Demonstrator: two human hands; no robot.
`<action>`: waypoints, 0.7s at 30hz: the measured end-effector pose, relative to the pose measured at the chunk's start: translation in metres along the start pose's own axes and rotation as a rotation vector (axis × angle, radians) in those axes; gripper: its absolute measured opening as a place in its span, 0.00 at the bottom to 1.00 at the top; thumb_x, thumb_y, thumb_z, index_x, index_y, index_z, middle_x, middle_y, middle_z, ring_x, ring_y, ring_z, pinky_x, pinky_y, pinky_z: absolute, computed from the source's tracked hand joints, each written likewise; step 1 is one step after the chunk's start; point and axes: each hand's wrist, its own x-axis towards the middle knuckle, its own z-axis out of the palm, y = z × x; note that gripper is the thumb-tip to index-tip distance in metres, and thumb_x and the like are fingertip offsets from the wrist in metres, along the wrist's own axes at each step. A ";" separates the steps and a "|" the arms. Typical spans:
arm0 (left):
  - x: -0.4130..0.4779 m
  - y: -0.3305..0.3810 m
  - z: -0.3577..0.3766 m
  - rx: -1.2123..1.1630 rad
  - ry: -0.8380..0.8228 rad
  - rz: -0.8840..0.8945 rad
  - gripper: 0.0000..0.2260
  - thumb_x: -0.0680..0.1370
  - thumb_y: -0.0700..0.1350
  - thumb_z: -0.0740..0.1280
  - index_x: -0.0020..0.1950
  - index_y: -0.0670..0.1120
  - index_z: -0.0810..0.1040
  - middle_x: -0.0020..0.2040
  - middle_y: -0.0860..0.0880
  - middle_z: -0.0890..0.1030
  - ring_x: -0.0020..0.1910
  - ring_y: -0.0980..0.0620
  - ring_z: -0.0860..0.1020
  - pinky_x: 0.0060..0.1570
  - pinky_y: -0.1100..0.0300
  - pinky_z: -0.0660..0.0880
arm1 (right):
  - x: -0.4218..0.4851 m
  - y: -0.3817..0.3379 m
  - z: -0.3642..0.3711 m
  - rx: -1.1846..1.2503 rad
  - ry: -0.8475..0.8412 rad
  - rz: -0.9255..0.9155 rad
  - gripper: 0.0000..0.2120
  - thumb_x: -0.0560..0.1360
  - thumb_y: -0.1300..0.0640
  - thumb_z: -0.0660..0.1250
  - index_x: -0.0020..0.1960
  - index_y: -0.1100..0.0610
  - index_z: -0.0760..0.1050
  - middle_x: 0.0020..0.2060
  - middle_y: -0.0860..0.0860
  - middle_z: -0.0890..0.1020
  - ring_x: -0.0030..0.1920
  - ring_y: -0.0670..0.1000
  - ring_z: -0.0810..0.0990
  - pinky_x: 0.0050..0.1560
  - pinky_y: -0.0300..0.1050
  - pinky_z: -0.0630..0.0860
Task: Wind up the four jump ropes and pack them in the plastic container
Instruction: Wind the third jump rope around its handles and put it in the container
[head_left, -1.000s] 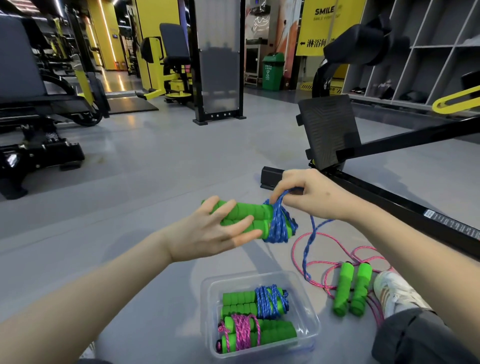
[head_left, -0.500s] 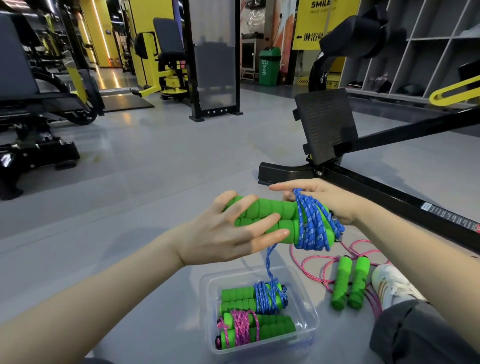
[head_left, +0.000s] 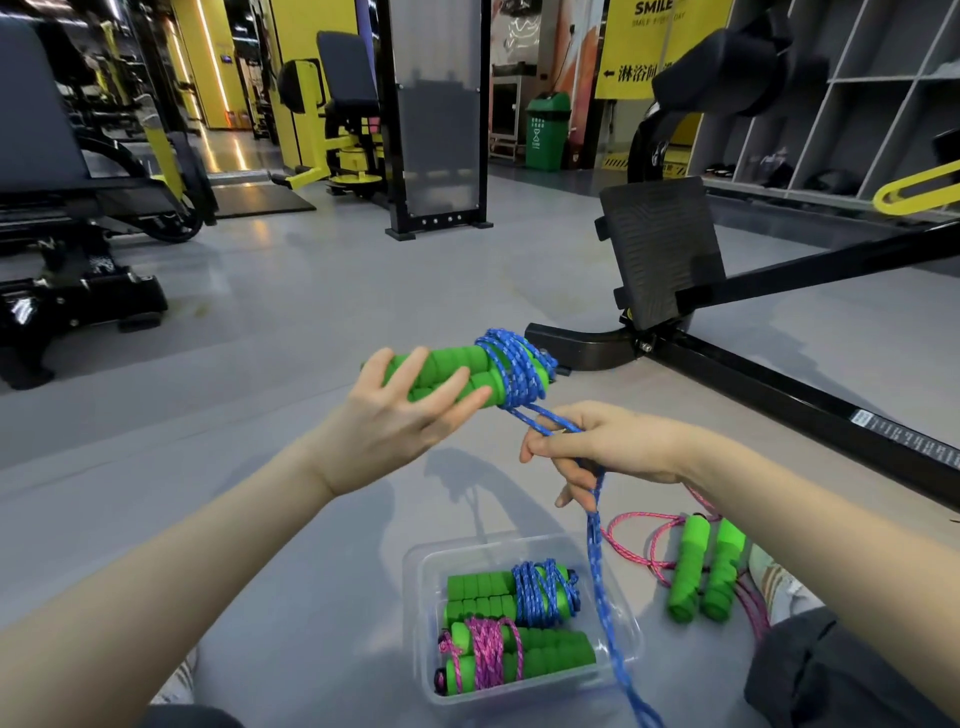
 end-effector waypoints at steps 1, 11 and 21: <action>-0.001 0.000 0.000 0.002 -0.023 0.004 0.17 0.80 0.37 0.56 0.68 0.46 0.69 0.59 0.44 0.78 0.48 0.37 0.77 0.43 0.47 0.72 | -0.001 -0.006 0.002 -0.017 -0.032 -0.005 0.07 0.80 0.59 0.57 0.49 0.60 0.73 0.19 0.50 0.66 0.19 0.50 0.71 0.42 0.48 0.81; -0.012 0.017 0.008 -0.022 -0.141 0.127 0.22 0.75 0.36 0.58 0.69 0.44 0.68 0.58 0.44 0.79 0.50 0.37 0.72 0.41 0.49 0.70 | -0.023 -0.061 -0.018 -0.639 0.102 -0.089 0.11 0.75 0.52 0.67 0.36 0.55 0.77 0.26 0.46 0.73 0.24 0.44 0.69 0.27 0.37 0.72; -0.002 0.043 -0.006 -0.243 0.028 0.181 0.18 0.80 0.38 0.57 0.70 0.46 0.68 0.61 0.46 0.73 0.53 0.38 0.74 0.46 0.47 0.73 | -0.016 -0.036 -0.047 -0.395 0.483 -0.260 0.20 0.73 0.45 0.67 0.34 0.61 0.72 0.29 0.54 0.67 0.30 0.50 0.63 0.33 0.42 0.61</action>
